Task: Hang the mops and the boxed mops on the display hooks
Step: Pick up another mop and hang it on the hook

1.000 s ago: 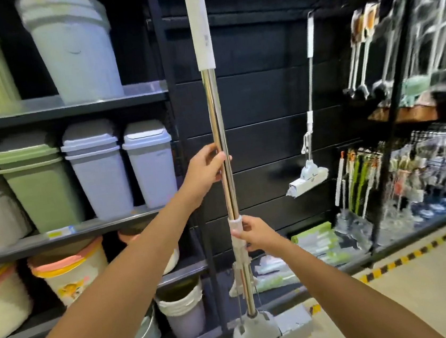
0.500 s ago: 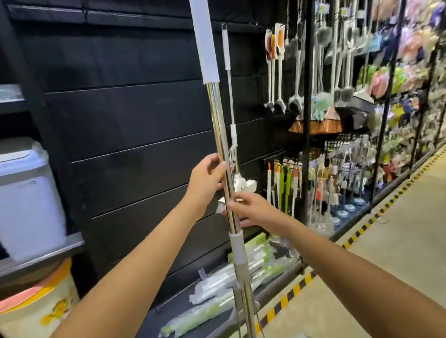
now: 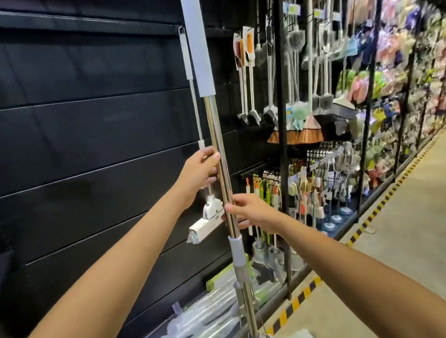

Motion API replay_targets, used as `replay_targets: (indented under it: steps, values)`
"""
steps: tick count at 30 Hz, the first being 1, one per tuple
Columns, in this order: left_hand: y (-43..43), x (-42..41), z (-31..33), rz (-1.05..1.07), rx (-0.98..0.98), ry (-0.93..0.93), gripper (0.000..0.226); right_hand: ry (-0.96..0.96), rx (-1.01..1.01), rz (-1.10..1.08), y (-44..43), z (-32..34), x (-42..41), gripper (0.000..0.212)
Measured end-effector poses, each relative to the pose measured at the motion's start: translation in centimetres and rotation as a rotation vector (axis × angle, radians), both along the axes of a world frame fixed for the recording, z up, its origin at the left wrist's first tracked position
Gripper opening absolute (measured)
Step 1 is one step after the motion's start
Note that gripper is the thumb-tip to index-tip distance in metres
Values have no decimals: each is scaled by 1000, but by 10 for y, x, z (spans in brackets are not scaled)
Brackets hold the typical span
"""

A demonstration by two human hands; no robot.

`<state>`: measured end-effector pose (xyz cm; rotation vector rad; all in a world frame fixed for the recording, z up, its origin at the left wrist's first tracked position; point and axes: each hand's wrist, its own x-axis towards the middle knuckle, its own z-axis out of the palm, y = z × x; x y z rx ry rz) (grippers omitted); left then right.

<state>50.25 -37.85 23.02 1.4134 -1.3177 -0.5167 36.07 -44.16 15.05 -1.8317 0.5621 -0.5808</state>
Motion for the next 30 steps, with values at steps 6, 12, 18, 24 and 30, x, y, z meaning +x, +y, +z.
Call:
replay_targets:
  steps: [6, 12, 18, 24, 30]
  values:
    - [-82, -16, 36, 43, -77, 20, 43, 7, -20, 22, -89, -1, -5, 7]
    - [-177, -32, 45, 208, -146, 9, 32, 30, -5, 129, -191, 5, -4, 18]
    - [-246, -40, 55, 322, -170, -46, 34, 75, 20, 270, -282, 24, -5, 31]
    - [-290, -28, 56, 451, -146, -48, 39, -35, -25, 314, -342, 66, 15, 37]
    - [-334, -12, 62, 493, -129, -47, 35, -17, -149, 338, -388, 84, 51, 30]
